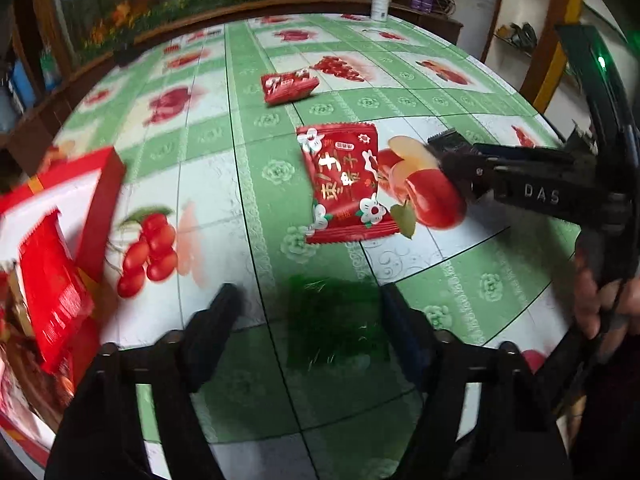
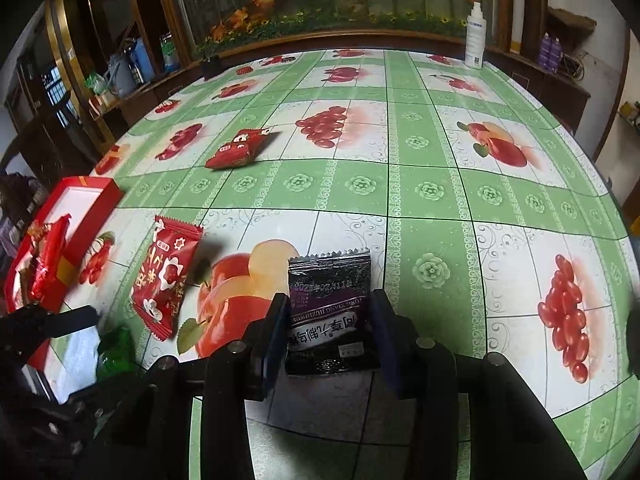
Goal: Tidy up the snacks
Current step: 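Lift the green packet with the left tool while the right tool holds the black packet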
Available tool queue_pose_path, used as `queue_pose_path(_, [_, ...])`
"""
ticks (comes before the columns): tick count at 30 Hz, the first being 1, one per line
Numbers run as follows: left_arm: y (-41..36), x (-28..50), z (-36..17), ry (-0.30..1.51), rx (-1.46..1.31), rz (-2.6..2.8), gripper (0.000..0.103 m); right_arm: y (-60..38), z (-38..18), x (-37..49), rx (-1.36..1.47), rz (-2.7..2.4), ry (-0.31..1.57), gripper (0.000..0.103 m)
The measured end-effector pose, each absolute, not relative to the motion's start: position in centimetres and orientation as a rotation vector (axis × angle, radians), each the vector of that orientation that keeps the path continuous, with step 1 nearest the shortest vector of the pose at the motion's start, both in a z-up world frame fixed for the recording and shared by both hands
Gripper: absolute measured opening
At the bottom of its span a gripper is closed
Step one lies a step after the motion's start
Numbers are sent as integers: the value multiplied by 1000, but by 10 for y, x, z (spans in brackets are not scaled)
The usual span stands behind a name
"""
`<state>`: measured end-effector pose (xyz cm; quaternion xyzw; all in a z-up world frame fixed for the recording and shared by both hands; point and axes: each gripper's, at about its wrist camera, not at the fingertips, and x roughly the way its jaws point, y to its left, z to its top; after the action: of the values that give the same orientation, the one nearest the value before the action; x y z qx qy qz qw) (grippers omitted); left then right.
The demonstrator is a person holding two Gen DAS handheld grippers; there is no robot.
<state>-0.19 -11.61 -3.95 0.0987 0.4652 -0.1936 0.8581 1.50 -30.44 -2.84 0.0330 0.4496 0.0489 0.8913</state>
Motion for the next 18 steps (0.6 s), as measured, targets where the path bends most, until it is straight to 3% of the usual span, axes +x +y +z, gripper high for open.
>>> queue_pose_path(2, [-115, -2, -37, 963, 211, -416, 46, -304, -28, 15, 72, 102, 933, 45])
queue_pose_path(9, [-102, -1, -33, 972, 152, -435, 30, -296, -28, 16, 30, 73, 935, 41])
queue_pose_path(18, [-86, -4, -31, 956, 109, -453, 23, -292, -23, 10, 84, 96, 957, 40])
